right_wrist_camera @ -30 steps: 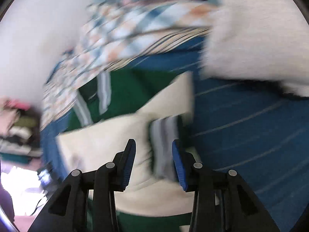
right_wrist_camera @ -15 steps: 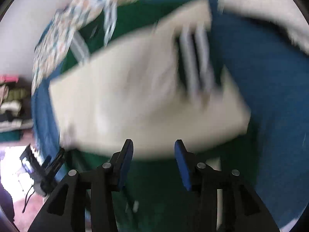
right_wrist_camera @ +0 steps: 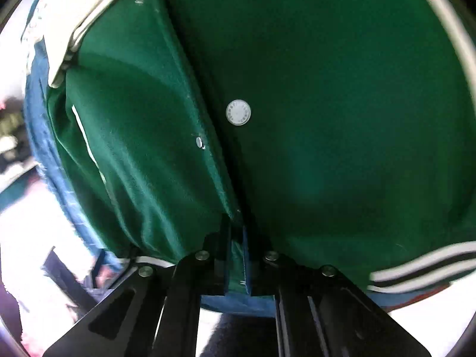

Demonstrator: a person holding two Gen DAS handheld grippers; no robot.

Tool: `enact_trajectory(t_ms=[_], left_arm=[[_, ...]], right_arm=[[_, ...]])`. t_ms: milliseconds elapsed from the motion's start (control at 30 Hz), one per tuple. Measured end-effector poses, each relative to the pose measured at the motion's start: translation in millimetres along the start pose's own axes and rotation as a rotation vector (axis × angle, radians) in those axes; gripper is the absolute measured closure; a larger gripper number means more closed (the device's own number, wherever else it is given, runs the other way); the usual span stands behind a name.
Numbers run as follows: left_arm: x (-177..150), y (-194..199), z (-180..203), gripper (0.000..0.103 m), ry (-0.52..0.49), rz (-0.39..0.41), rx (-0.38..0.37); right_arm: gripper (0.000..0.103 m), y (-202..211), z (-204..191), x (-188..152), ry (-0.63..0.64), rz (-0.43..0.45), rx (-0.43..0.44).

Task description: Fold large clothes

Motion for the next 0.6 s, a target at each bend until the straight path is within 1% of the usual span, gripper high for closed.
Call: enact_trajectory(t_ms=[33, 67, 167, 200, 233, 267, 300, 333, 367, 433, 533, 600], left_arm=[[-1, -1, 1, 0.0, 0.0, 0.001, -0.007], [-1, -4, 1, 0.0, -0.001, -0.001, -0.015], [-2, -11, -1, 0.0, 0.019, -0.013, -0.025], [-5, -10, -4, 0.0, 0.029, -0.015, -0.022], [-4, -6, -6, 0.0, 0.042, -0.013, -0.009], [-4, -2, -10, 0.0, 0.052, -0.004, -0.002], [-4, 6, -12, 0.0, 0.066, 0.014, -0.001], [-5, 10, -14, 0.0, 0.077, 0.027, 0.0], [-4, 15, -13, 0.0, 0.085, 0.034, 0.006], [-3, 20, -8, 0.0, 0.093, 0.042, 0.031], [4, 29, 3, 0.0, 0.112, 0.056, 0.061], [7, 40, 19, 0.0, 0.122, 0.078, 0.087]], right_arm=[[0.097, -1, -3, -3, 0.028, 0.014, -0.063], [0.097, -6, -6, -2, 0.032, 0.016, -0.097], [0.096, -24, -11, 10, 0.029, -0.042, -0.139], [0.095, -25, -16, 14, 0.027, -0.067, -0.149], [0.092, -21, -18, 13, 0.015, -0.082, -0.128], [0.09, -13, -21, 9, 0.022, -0.083, -0.1], [0.088, -9, -30, 12, 0.03, -0.075, -0.098], [0.075, 3, -30, 7, 0.049, -0.053, -0.108], [0.058, 15, -27, 3, 0.06, -0.022, -0.123], [0.046, 36, -15, 0, 0.06, 0.035, -0.146], [0.046, 70, 24, 5, 0.021, 0.122, -0.17], [0.046, 93, 56, 14, -0.031, 0.173, -0.157]])
Point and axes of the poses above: each gripper's, at about its wrist camera, not at the fingertips, and y roughly against the way its jaws point, z to its right, x to its top, the point moved 2 cm from there along -y, roughly the way its jaws point, and after that the axes turned 7 degrees about -z, right-handed, at the moved point
